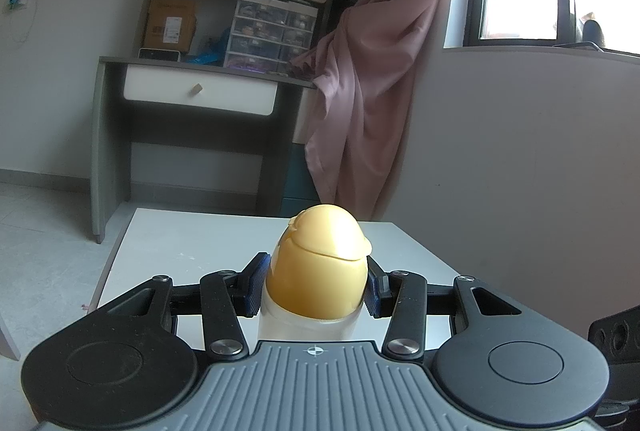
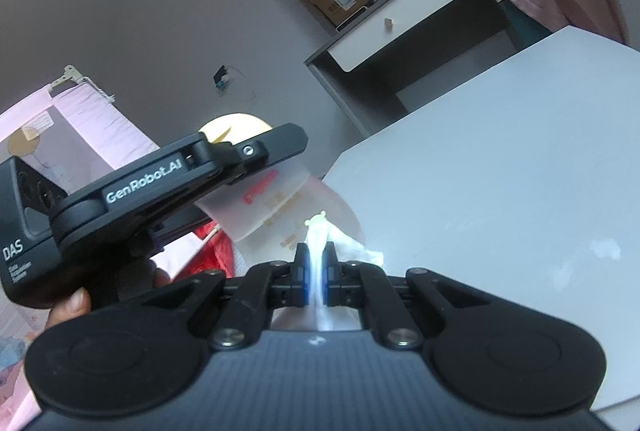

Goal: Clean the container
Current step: 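Rub the tissue along the bottle's side below the cap with the right gripper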

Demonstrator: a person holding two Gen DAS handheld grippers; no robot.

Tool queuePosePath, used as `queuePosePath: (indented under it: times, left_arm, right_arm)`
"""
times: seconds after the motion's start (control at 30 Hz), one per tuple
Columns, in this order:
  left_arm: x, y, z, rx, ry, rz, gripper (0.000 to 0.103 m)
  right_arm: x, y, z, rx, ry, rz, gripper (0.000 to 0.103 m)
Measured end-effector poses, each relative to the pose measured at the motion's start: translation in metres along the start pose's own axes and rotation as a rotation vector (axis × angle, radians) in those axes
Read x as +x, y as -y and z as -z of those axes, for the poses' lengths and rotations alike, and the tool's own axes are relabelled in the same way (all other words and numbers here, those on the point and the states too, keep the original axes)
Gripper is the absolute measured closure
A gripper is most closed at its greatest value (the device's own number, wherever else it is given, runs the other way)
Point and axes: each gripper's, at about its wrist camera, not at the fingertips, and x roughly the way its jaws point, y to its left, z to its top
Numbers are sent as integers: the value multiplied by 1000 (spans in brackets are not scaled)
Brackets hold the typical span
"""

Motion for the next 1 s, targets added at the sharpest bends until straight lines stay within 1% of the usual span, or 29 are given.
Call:
queuePosePath:
  times: [0.37,0.6,0.73,1.0]
  left_arm:
    - [0,0,0,2,0,-1,56]
    - [0,-2,1,-3,-3,3,56]
    - [1,-1,1,-4,-3,4,56]
    - [3,-2,1,-6,-3,1,56]
  right_arm:
    - [5,4,-5,26,16,68,97]
    - [11,7,-5,86,20,117,97]
    - [12,10,-2,113,24,126,97]
    - [5,8,8,90,1,118,97]
